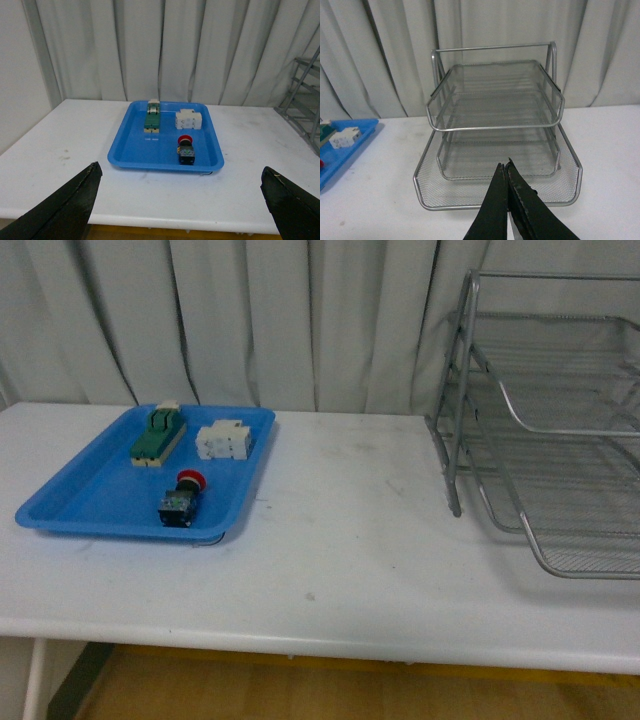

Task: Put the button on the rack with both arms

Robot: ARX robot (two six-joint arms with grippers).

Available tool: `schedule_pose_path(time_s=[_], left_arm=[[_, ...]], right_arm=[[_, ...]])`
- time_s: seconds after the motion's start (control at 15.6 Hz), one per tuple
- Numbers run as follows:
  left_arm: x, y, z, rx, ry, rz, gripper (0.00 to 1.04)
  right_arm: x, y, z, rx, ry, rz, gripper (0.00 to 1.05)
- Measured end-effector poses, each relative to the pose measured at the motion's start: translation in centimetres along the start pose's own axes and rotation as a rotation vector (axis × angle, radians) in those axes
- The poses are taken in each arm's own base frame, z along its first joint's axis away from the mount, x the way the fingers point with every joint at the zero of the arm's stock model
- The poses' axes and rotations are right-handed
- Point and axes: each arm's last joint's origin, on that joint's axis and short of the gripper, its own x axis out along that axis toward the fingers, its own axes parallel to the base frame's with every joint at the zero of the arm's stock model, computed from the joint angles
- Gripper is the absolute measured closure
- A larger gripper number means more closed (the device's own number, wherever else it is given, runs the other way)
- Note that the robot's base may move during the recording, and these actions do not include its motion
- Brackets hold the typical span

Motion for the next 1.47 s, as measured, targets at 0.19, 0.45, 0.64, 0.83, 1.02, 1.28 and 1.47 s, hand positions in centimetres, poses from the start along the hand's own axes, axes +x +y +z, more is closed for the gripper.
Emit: schedule_pose_path(time_s=[0.19, 0.45, 0.64, 0.83, 1.02, 1.28, 1.47], left_arm=[[0.0, 0.0, 0.0, 0.000, 0.000, 0.000, 0.07], [0.0, 0.0, 0.0, 0.000, 0.000, 0.000, 0.07], [0.0, 0.0, 0.0, 0.000, 0.000, 0.000, 0.07], [0.0, 0.0, 0.0, 0.000, 0.000, 0.000, 0.07], [0.0, 0.0, 0.0, 0.000, 0.000, 0.000, 0.07], [0.0, 0.0, 0.0, 0.000, 0.000, 0.000, 0.07], [0.0, 0.0, 0.0, 0.000, 0.000, 0.000, 0.07]], right_arm=[[-0.6, 1.5, -1.0, -0.033, 0.009, -0.002, 1.03], [-1.4, 3.7, -2.0, -0.043, -0.017, 0.023, 1.03], [-2.7, 3.6, -2.4, -0.046, -0.007, -0.006, 1.03], [-2.7, 3.6, -2.4, -0.046, -0.007, -0.006, 1.03], [-2.7, 3.6, -2.4, -0.047, -0.007, -0.006, 1.01], [-2.7, 3.6, -2.4, -0.047, -0.007, -0.006, 0.75], [-2.7, 3.6, -2.4, -0.047, -0.007, -0.006, 0.36]])
